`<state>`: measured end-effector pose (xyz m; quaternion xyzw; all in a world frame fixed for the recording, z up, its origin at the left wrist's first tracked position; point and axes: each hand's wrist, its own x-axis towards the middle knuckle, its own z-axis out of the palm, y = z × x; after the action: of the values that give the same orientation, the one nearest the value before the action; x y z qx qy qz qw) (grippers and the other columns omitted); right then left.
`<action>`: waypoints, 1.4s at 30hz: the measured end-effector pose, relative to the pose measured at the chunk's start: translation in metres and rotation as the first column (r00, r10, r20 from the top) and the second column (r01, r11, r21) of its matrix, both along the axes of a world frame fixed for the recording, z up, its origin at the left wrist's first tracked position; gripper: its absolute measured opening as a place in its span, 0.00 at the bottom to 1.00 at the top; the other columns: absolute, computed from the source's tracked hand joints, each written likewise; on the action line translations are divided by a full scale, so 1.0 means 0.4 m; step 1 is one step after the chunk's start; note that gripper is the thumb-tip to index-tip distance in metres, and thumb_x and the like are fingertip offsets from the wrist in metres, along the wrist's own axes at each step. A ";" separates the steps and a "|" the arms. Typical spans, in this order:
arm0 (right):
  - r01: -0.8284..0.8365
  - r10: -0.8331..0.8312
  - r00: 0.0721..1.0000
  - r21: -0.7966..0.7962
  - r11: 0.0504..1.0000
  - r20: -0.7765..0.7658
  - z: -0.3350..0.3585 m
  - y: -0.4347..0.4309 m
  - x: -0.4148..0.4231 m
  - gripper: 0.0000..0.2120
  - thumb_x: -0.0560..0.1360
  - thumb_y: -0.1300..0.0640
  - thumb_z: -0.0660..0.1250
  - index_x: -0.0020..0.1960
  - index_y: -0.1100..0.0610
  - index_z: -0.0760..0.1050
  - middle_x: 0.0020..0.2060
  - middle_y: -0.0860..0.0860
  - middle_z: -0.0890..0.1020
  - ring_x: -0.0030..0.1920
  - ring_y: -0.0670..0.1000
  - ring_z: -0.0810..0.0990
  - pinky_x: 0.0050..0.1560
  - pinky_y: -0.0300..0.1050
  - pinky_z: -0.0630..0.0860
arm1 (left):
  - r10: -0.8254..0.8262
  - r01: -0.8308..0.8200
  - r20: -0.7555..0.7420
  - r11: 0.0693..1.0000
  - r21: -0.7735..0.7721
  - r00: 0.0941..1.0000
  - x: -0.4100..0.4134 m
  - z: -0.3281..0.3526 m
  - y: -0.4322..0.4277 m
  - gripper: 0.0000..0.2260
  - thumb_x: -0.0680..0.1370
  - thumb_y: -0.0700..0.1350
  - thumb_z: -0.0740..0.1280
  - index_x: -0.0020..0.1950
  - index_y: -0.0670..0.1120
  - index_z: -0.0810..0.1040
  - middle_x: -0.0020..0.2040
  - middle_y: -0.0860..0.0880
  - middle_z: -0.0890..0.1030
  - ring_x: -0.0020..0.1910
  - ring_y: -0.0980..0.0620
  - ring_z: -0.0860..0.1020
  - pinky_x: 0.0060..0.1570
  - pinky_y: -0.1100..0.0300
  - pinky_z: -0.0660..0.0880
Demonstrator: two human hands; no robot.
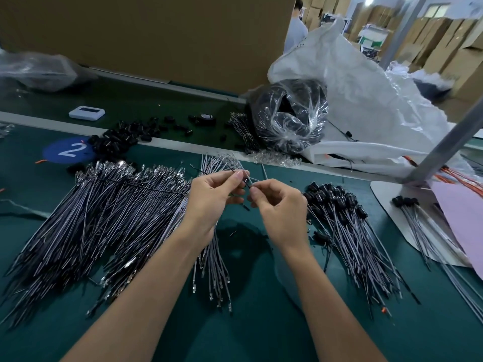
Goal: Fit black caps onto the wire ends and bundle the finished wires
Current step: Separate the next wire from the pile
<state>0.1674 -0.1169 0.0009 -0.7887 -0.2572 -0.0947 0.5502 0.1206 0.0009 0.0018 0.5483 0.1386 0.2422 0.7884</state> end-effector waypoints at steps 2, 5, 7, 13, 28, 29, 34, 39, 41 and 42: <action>-0.004 0.004 1.000 -0.006 1.000 0.016 -0.001 0.000 0.000 0.04 0.74 0.64 0.71 0.44 0.56 0.83 0.33 0.47 0.84 0.34 0.44 0.83 0.40 0.35 0.78 | -0.016 0.016 0.002 1.000 0.005 1.000 0.001 -0.002 -0.003 0.05 0.77 0.38 0.68 0.47 0.43 0.84 0.35 0.51 0.82 0.34 0.56 0.78 0.34 0.65 0.77; -0.016 0.016 1.000 -0.013 1.000 0.017 -0.003 -0.002 0.003 0.04 0.74 0.64 0.71 0.44 0.57 0.83 0.33 0.47 0.84 0.34 0.45 0.83 0.40 0.37 0.79 | -0.015 0.015 -0.002 0.999 0.032 1.000 0.002 -0.003 0.000 0.05 0.77 0.40 0.69 0.47 0.44 0.85 0.37 0.51 0.82 0.34 0.55 0.76 0.34 0.65 0.76; -0.031 0.031 0.999 -0.010 0.999 0.005 -0.003 -0.002 0.002 0.05 0.74 0.65 0.72 0.44 0.57 0.83 0.33 0.46 0.84 0.34 0.45 0.83 0.39 0.36 0.79 | -0.010 0.010 -0.007 0.998 0.055 1.000 0.000 -0.006 -0.001 0.05 0.77 0.40 0.69 0.48 0.45 0.85 0.38 0.50 0.81 0.35 0.54 0.76 0.34 0.65 0.76; 0.032 -0.031 0.999 0.045 0.998 -0.010 -0.006 -0.001 0.006 0.08 0.74 0.65 0.71 0.41 0.53 0.82 0.32 0.47 0.83 0.33 0.49 0.83 0.39 0.48 0.82 | 0.028 -0.027 -0.020 0.997 0.076 0.999 0.001 -0.001 -0.005 0.07 0.77 0.42 0.69 0.53 0.43 0.83 0.36 0.50 0.83 0.33 0.54 0.77 0.33 0.64 0.77; 0.165 -0.091 0.931 -0.188 0.968 0.353 -0.042 0.000 0.006 0.04 0.75 0.68 0.70 0.47 0.62 0.82 0.39 0.52 0.83 0.38 0.47 0.79 0.44 0.30 0.73 | 0.772 0.414 -0.440 0.253 0.875 0.459 0.065 0.061 0.455 0.13 0.77 0.42 0.66 0.60 0.41 0.76 0.56 0.36 0.77 0.58 0.37 0.74 0.56 0.46 0.74; 0.163 -0.089 0.934 -0.190 0.968 0.347 -0.043 0.001 0.007 0.04 0.75 0.68 0.70 0.47 0.62 0.82 0.39 0.52 0.84 0.38 0.47 0.80 0.45 0.32 0.74 | 0.754 0.432 -0.470 0.272 0.860 0.459 0.067 0.046 0.469 0.13 0.77 0.41 0.66 0.61 0.41 0.76 0.58 0.36 0.75 0.60 0.37 0.72 0.57 0.46 0.73; 0.152 -0.087 0.941 -0.175 0.973 0.328 -0.045 -0.002 0.007 0.04 0.75 0.67 0.70 0.48 0.61 0.82 0.40 0.51 0.83 0.39 0.45 0.79 0.45 0.30 0.73 | 0.739 0.412 -0.481 0.299 0.861 0.471 0.085 0.032 0.496 0.10 0.75 0.37 0.67 0.56 0.38 0.78 0.54 0.35 0.76 0.58 0.36 0.73 0.56 0.43 0.76; 0.141 -0.079 0.945 -0.177 0.974 0.318 -0.043 0.000 0.006 0.04 0.75 0.66 0.70 0.48 0.61 0.82 0.40 0.51 0.83 0.39 0.45 0.79 0.44 0.33 0.74 | 0.842 0.492 -0.417 0.218 0.843 0.342 0.075 0.040 0.500 0.14 0.74 0.43 0.69 0.56 0.39 0.76 0.68 0.35 0.68 0.70 0.36 0.62 0.65 0.43 0.65; 0.140 -0.078 0.945 -0.178 0.974 0.316 -0.043 0.000 0.007 0.03 0.75 0.66 0.70 0.48 0.61 0.82 0.39 0.50 0.83 0.39 0.45 0.78 0.43 0.33 0.73 | 0.834 0.479 -0.475 0.306 0.823 0.282 0.070 0.039 0.504 0.17 0.75 0.45 0.68 0.60 0.39 0.73 0.71 0.35 0.63 0.73 0.36 0.57 0.68 0.39 0.61; 0.140 -0.078 0.946 -0.179 0.974 0.316 -0.043 0.001 0.007 0.03 0.75 0.66 0.69 0.47 0.61 0.82 0.39 0.50 0.83 0.38 0.45 0.78 0.43 0.33 0.73 | 0.818 0.460 -0.504 0.347 0.817 0.278 0.070 0.036 0.507 0.19 0.75 0.45 0.68 0.62 0.38 0.72 0.70 0.35 0.64 0.71 0.35 0.58 0.67 0.38 0.62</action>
<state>0.1703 -0.1166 -0.0164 -0.8284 -0.3036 -0.2201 0.4160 0.1484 0.2036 0.0161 0.8709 0.4896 0.0197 0.0377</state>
